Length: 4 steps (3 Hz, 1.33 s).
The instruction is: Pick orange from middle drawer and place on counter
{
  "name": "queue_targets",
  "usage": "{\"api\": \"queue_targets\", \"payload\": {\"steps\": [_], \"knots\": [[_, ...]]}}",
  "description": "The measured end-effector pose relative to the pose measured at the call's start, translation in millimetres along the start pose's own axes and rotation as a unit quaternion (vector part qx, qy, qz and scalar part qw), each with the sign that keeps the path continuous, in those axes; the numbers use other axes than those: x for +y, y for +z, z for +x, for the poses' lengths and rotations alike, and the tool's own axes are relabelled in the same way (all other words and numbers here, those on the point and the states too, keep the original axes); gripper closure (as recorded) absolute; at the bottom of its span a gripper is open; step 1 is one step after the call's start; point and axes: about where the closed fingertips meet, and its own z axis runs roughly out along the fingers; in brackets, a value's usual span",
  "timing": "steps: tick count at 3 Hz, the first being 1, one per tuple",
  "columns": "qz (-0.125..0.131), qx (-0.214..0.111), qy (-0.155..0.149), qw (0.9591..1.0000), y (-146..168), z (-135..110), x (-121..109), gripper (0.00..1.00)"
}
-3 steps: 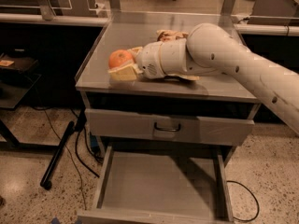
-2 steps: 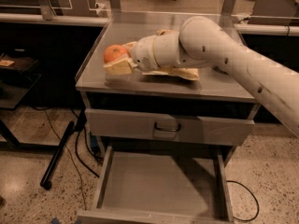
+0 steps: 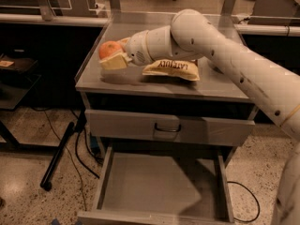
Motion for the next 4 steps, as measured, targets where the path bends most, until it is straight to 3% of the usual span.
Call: {"api": "queue_targets", "payload": {"steps": [4], "knots": [[-0.052, 0.018, 0.021, 0.9982, 40, 31, -18, 1.00]]}}
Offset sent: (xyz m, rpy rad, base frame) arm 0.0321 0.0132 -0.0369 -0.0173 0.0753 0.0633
